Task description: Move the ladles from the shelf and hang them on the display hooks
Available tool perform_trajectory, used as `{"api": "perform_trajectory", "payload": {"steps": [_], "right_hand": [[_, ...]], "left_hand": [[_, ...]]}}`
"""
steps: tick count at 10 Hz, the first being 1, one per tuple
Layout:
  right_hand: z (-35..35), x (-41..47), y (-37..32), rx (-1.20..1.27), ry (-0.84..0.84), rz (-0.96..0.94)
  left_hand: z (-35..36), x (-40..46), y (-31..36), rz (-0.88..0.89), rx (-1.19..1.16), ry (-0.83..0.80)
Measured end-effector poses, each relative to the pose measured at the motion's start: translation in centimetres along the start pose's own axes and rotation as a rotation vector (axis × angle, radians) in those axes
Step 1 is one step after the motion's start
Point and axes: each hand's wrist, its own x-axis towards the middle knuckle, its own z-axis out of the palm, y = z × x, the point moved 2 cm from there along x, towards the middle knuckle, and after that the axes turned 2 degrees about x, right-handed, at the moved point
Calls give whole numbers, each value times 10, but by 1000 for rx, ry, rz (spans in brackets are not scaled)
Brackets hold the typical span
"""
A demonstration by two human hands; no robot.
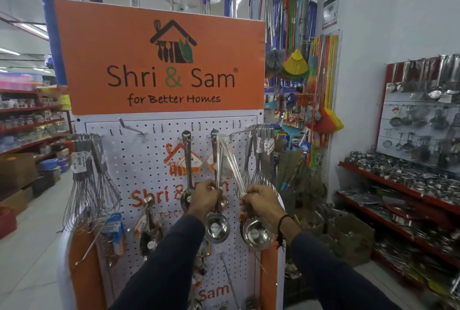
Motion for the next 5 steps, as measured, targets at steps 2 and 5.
{"api": "perform_trajectory", "payload": {"steps": [2,5], "right_hand": [[33,53,9,-1,35,-5],[61,97,29,-41,153,-28]], "left_hand": [[14,66,-23,-155,-209,45],[4,95,-49,16,-20,67]]}}
